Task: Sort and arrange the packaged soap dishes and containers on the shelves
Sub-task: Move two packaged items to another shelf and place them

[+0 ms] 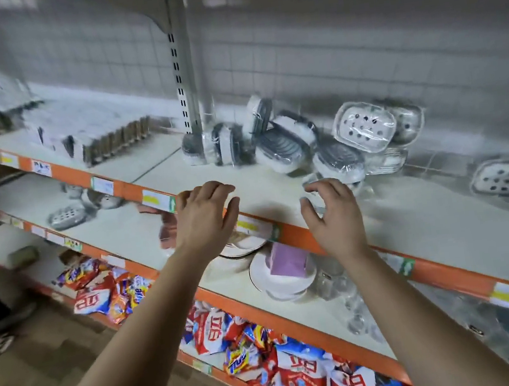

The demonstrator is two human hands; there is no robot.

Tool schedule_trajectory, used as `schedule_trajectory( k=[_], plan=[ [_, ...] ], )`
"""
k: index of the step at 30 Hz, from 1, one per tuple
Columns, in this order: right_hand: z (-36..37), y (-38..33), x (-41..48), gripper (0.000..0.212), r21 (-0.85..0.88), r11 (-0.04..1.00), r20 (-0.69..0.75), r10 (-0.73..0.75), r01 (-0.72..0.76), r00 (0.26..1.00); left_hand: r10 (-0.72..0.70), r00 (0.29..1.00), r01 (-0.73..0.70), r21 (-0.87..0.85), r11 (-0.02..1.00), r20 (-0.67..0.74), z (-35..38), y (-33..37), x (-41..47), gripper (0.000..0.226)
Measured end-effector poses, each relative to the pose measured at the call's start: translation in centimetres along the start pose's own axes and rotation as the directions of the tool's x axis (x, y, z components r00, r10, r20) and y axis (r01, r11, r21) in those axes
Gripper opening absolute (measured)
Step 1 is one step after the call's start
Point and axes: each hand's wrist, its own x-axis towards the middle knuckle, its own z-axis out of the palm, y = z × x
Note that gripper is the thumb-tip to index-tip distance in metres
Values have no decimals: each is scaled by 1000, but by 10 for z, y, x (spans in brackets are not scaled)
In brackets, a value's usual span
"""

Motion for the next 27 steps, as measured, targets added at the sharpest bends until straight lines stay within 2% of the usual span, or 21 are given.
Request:
schedule_trajectory(
  k=[14, 21, 27],
  plan=[
    [131, -15, 102, 23, 41, 999, 142, 29, -35, 989, -37, 994, 39, -14, 999, 104, 54, -123, 96, 45],
    [177, -28, 129, 19, -42, 994, 43, 106, -105, 993, 39, 991, -23, -122, 992, 125, 76, -170, 164, 43],
    [201, -39, 143, 19, -100, 980, -32, 167, -170, 985, 215, 931, -171, -166, 971, 296, 101, -200, 206, 53]
  ],
)
